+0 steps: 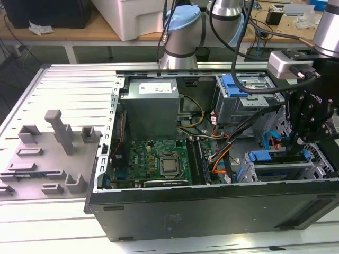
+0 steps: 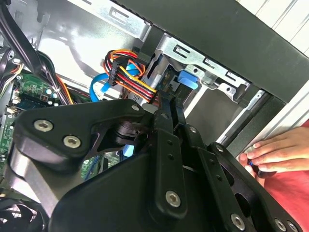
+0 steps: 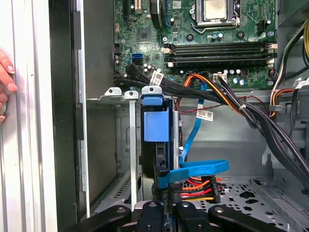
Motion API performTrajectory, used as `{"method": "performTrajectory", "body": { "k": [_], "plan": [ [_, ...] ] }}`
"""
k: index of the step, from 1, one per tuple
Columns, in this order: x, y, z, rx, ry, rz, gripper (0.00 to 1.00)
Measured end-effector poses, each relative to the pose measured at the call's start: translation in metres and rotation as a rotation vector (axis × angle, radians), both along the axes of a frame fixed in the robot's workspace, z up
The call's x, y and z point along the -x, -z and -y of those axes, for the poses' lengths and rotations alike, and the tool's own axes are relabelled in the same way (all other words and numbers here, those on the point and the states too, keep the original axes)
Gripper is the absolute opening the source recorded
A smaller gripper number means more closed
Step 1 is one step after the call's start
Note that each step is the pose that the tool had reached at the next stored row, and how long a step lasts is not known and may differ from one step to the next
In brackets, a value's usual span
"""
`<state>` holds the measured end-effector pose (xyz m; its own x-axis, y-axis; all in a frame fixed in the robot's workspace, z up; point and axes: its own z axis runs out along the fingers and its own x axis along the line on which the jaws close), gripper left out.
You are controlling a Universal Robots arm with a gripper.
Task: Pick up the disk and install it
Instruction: 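Insert the first disk wire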
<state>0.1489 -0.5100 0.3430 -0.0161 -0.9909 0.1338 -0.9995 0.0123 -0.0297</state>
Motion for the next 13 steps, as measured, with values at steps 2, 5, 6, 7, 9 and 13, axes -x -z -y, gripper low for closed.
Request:
{"method": "performTrajectory", "body": {
  "k": [2,5,6,7,9,13],
  "plan": [
    [0.0,0.0,-0.0002,0.0,0.001,0.0,0.16],
    [0.0,0.0002,-0.0002,0.0002,0.002,0.0,0.16],
    [0.0,0.0004,-0.0002,0.0001,0.002,-0.0001,0.16],
    [0.0,0.0006,-0.0002,0.0,0.002,0.0,0.16],
    [0.0,0.001,-0.0002,0.0001,0.002,-0.0001,0.16],
    [0.0,0.002,-0.0002,0.0,0.002,0.0,0.16]
  ]
}}
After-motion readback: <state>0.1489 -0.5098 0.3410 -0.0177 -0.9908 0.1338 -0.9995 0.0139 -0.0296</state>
